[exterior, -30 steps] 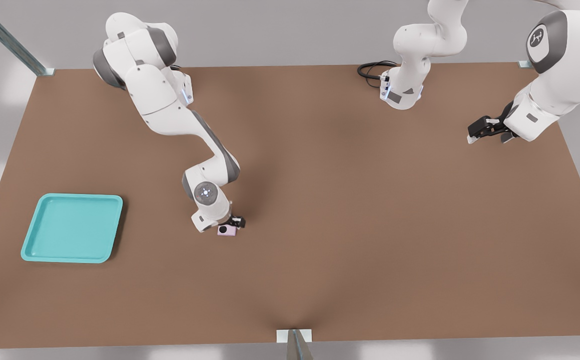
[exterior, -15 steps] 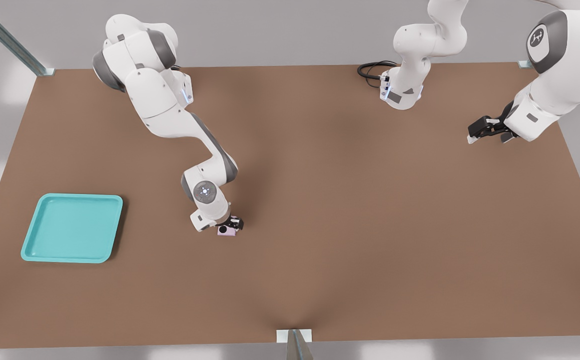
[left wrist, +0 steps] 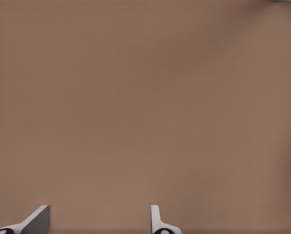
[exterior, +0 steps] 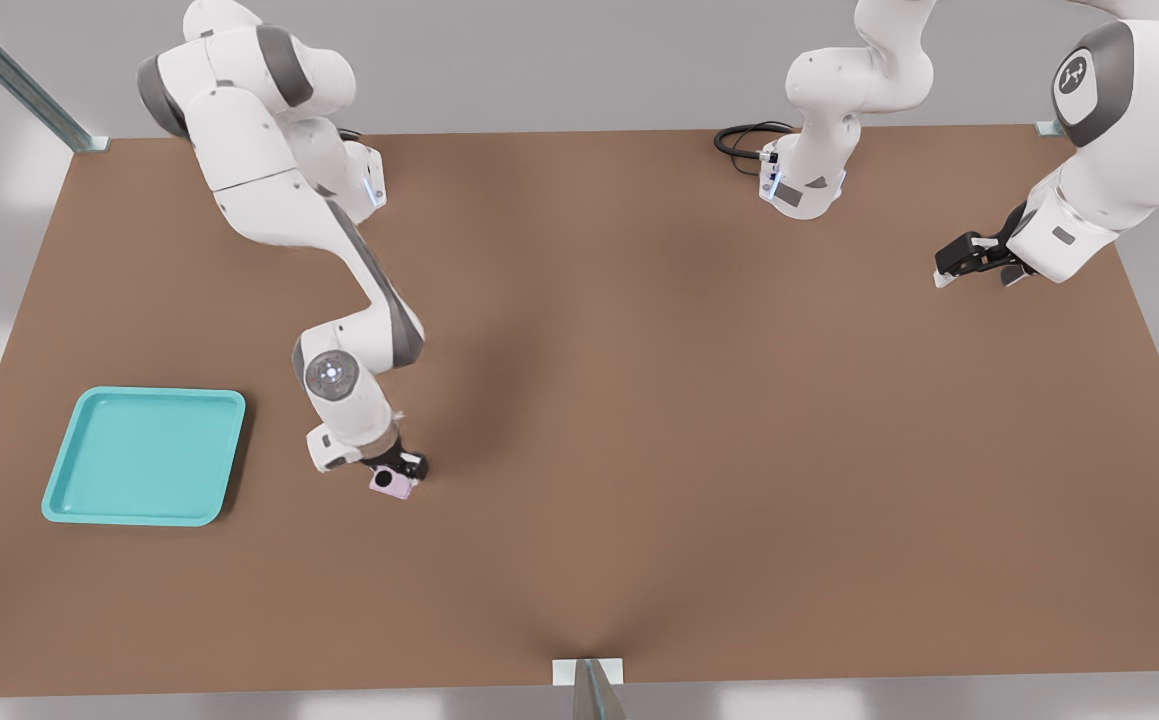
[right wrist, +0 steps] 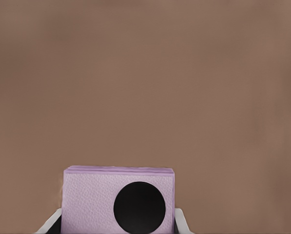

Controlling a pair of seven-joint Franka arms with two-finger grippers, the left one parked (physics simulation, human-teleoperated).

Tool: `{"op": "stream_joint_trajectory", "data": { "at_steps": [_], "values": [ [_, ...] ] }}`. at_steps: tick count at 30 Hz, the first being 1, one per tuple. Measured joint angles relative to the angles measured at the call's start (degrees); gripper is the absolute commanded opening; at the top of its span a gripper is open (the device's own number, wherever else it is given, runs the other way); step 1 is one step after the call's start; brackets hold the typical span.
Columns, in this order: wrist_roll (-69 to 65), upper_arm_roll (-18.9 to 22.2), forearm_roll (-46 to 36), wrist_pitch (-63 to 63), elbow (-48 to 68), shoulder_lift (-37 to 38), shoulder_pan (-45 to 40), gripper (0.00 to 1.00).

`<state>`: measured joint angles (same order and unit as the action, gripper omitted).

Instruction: Keep left arm still and place phone on the tray with right arm

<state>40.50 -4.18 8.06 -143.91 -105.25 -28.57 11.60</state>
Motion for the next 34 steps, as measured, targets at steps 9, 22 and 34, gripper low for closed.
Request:
{"op": "stream_joint_trajectory", "data": {
  "at_steps": [9,22,34],
  "values": [
    [-18.24,-12.04,-0.08,4.59,-6.94,4.25,-40.24,0.76],
    [-43.97,-17.14,0.25,8.04,7.39,2.21,-46.12,1.0],
    [-43.94,6.89,-4.33,46.99,20.17,25.79,-7.15,1.0]
  ]
}}
